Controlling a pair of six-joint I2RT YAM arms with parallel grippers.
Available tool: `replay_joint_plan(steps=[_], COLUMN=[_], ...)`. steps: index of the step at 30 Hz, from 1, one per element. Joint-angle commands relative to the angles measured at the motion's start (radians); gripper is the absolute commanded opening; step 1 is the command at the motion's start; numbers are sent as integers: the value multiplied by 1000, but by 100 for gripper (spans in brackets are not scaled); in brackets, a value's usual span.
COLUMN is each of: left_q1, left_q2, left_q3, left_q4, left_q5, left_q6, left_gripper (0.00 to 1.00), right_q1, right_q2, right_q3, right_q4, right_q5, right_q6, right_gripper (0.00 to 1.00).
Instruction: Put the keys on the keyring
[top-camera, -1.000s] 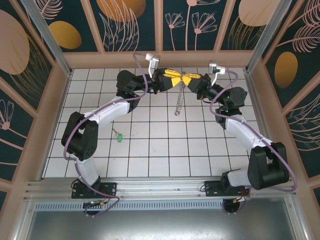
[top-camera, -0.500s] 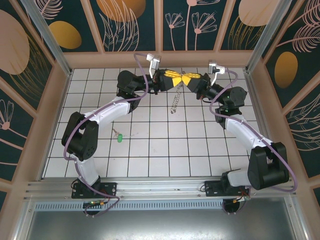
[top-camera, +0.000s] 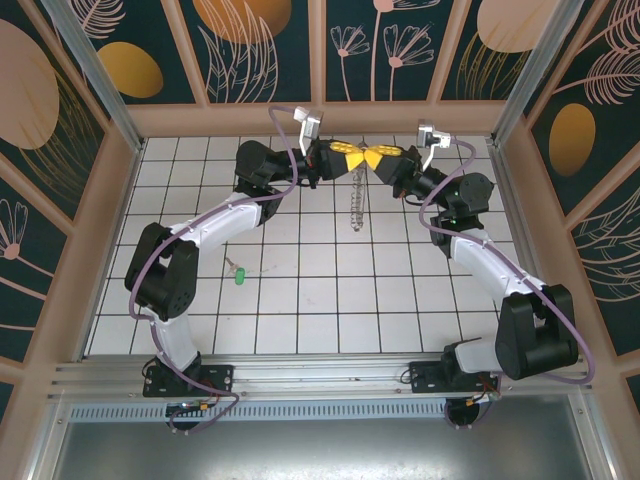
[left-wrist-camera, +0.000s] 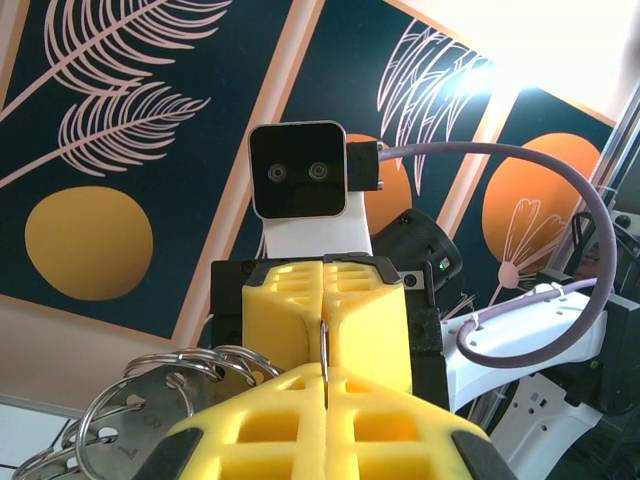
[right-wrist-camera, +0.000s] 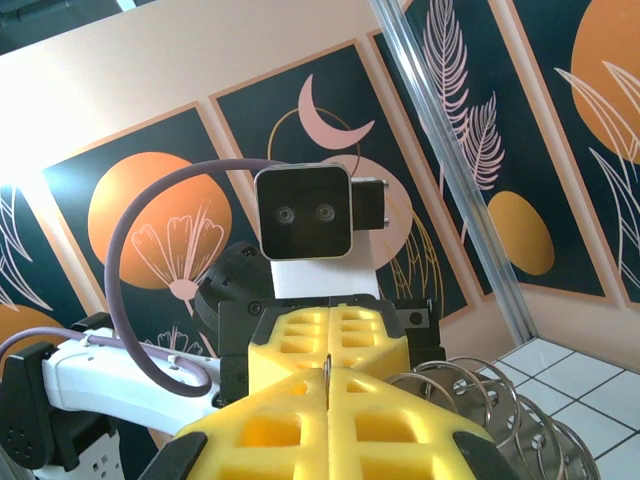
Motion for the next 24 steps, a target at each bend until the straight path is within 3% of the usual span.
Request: replay_joint_plan(steps=[1,3,5,6,16,19,24], left_q1=[-15,-14,-12,-12,40,63,97], left_q2=[7,-12,-41,-56,-243,-285,-334], left_q3=[34,28,19,15,37,51,55], left_q4=[18,-60,-152,-197,-756,-859,-939], left_q5=[-9,-27,-38,-44,-136,-172,-239], left_q6=[11,70,151,187,608,687,763], left_gripper=[0,0,0,0,0,0,0], right_q1=[10,-5,-22,-29,-36,-7,133], right_q2=[-33,-61,-101,-123,-283,-282,-243], right_q3=[41,43,42,41,93,51,-22], right_q4=[-36,-96,-153,-187,-829,-929,-1012], right_q5=[13,40,58,66,174,194,328], right_q6=[-41,-60,-72,-82,-262,-274,-326], right_gripper=[12,40,55,58,73,76,78])
